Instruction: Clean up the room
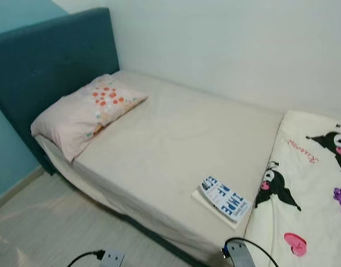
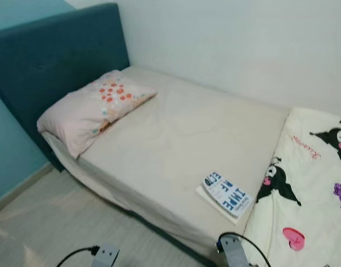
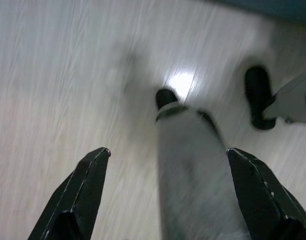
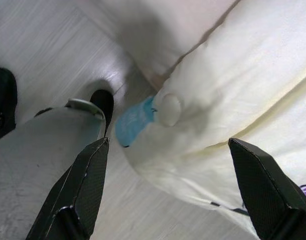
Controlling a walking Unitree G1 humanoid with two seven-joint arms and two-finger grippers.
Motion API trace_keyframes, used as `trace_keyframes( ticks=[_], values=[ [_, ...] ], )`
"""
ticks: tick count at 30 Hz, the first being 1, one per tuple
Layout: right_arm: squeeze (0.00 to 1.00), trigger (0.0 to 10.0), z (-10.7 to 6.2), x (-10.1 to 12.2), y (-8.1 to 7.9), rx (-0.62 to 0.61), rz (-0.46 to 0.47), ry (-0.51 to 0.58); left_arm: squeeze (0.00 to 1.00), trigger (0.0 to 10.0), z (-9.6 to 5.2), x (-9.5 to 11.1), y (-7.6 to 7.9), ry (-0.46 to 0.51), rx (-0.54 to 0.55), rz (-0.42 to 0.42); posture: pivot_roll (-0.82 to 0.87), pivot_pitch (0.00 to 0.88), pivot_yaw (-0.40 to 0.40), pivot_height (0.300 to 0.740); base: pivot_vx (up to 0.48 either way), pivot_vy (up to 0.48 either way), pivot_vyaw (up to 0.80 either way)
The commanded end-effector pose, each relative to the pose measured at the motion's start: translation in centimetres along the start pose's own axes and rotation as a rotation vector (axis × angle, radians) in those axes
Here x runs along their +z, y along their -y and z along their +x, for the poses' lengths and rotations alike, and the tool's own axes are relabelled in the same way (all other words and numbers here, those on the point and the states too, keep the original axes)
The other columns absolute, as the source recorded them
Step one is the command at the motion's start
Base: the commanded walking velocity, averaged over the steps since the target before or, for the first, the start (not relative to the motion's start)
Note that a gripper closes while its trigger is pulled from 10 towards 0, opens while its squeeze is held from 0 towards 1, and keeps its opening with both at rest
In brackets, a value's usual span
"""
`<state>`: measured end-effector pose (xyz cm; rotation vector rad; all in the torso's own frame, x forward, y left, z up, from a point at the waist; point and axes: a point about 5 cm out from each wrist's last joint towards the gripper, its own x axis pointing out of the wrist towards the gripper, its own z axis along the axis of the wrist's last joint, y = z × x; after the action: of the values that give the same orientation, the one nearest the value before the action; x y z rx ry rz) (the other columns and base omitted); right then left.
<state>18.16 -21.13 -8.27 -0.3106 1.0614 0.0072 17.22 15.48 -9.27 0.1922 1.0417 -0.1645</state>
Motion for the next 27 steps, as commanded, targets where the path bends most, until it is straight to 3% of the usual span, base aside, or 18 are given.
trace_keyframes(
  ticks=[1,6,10,14,17,25,27],
  values=[
    [0.0,10.0,0.0,0.2,-0.4,0.009,0.031,0.017,0.0,10.0,0.1,0.9,0.5,0.008,0.002,-0.013,-0.06,0.084,-0.002,0.735,0.0,0.0,0.0],
    [0.0,10.0,0.1,1.4,-0.1,0.007,0.1,0.057,0.0,10.0,0.3,2.2,1.2,0.033,-0.004,-0.024,-0.06,0.085,0.0,0.735,0.0,0.0,0.0],
    [0.0,10.0,0.1,4.2,0.1,0.027,0.168,0.147,0.0,10.0,0.4,4.0,2.3,0.082,-0.011,-0.055,-0.06,0.084,0.002,0.735,0.0,0.0,0.0],
    [0.0,10.0,0.0,5.6,-0.1,0.043,0.179,0.191,0.0,10.0,0.4,4.7,2.5,0.101,-0.011,-0.064,-0.06,0.084,0.003,0.735,0.0,0.0,0.0],
    [0.0,10.0,-0.1,6.7,-0.7,0.069,0.163,0.221,0.0,10.0,0.4,4.5,2.1,0.101,-0.003,-0.071,-0.06,0.083,0.003,0.735,0.0,0.0,-0.43],
    [0.0,10.0,0.0,6.3,-1.1,0.078,0.171,0.202,0.0,10.0,0.4,3.7,2.4,0.087,-0.002,-0.069,-0.06,0.082,0.005,0.735,0.0,0.0,-0.77],
    [0.0,10.0,0.0,5.9,-1.2,0.078,0.174,0.188,0.0,10.0,0.3,2.6,2.2,0.069,0.005,-0.07,-0.06,0.082,0.002,0.735,0.0,0.0,-0.77]
  ],
)
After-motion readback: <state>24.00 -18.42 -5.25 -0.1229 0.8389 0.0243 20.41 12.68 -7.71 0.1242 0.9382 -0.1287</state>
